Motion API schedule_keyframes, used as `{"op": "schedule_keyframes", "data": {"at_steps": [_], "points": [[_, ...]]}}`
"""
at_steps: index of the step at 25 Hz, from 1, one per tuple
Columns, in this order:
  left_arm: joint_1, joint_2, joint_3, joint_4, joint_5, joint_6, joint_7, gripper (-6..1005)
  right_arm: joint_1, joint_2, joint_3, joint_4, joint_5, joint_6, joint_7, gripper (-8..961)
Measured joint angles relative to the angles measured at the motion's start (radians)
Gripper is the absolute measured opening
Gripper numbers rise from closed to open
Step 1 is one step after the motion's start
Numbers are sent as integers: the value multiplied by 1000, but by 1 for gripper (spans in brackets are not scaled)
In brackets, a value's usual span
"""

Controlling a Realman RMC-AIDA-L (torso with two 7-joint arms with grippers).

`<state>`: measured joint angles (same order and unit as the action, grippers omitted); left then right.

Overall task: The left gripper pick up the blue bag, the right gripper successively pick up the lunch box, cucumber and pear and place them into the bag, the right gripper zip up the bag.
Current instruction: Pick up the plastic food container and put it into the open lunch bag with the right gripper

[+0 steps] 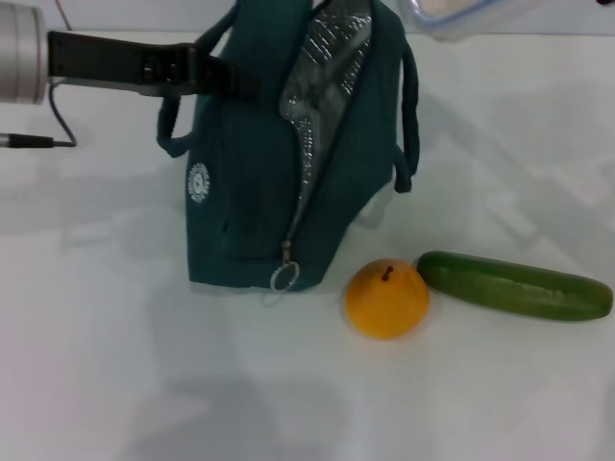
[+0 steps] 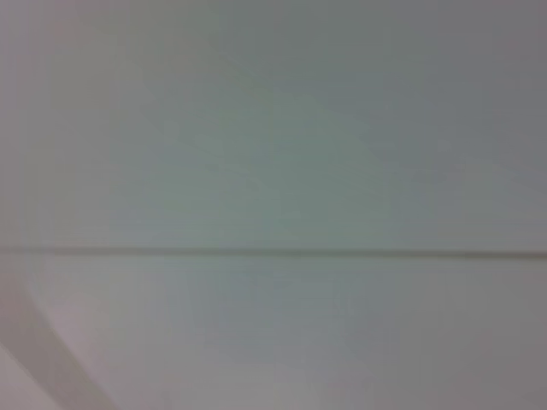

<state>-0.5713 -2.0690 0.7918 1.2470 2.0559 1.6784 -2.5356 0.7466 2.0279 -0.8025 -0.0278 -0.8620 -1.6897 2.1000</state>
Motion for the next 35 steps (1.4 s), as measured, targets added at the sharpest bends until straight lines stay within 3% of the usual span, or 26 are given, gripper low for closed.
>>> {"op": "schedule_keyframes", "data": {"at_steps": [8,21,35], "points": [[-28,2,30,-33,-3,7,1,63,95,0,-17,0,-10,17,-17,124],[-44,-1,33,-49,-8,-1,3,64,87,0,-160,-1,-12,167,-61,129],[-74,3,28,-113,-9,-21,42,66,109,0,-261,1,-12,243,-112,135]]}}
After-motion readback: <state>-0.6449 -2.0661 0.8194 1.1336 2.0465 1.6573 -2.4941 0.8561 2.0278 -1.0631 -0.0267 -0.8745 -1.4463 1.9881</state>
